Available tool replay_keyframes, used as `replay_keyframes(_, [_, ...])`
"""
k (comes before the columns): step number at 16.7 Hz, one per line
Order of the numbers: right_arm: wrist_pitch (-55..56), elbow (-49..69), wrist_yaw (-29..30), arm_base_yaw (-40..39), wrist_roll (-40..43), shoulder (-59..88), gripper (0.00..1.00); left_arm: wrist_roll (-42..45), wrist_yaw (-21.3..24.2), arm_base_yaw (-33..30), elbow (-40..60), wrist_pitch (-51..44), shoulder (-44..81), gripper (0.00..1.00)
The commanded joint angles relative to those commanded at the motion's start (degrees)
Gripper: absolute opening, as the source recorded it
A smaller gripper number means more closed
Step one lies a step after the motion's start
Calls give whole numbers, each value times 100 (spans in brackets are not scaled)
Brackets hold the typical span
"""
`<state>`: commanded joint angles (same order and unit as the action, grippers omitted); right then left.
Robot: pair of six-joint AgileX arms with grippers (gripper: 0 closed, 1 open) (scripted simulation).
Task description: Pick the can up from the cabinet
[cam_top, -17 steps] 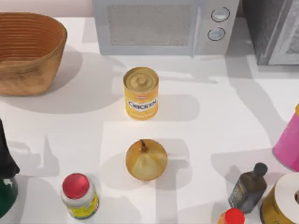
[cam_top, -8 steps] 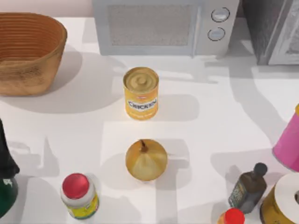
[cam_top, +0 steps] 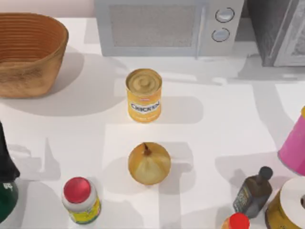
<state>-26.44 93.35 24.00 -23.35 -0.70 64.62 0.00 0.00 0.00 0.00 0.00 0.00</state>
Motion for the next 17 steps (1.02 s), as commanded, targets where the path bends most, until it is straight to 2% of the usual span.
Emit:
replay_keyframes(11, [1752, -6871, -1593, 1558, 45, -4338, 0, 0, 0, 0, 0, 0, 0, 100])
replay_keyframes(14, [2204, -8235, -2002, 1951, 58, -5439, 0, 0, 0, 0, 0, 0, 0, 100])
replay_keyframes(17, [2523, -9059, -2291, 2230, 67, -6199, 0, 0, 0, 0, 0, 0, 0, 100])
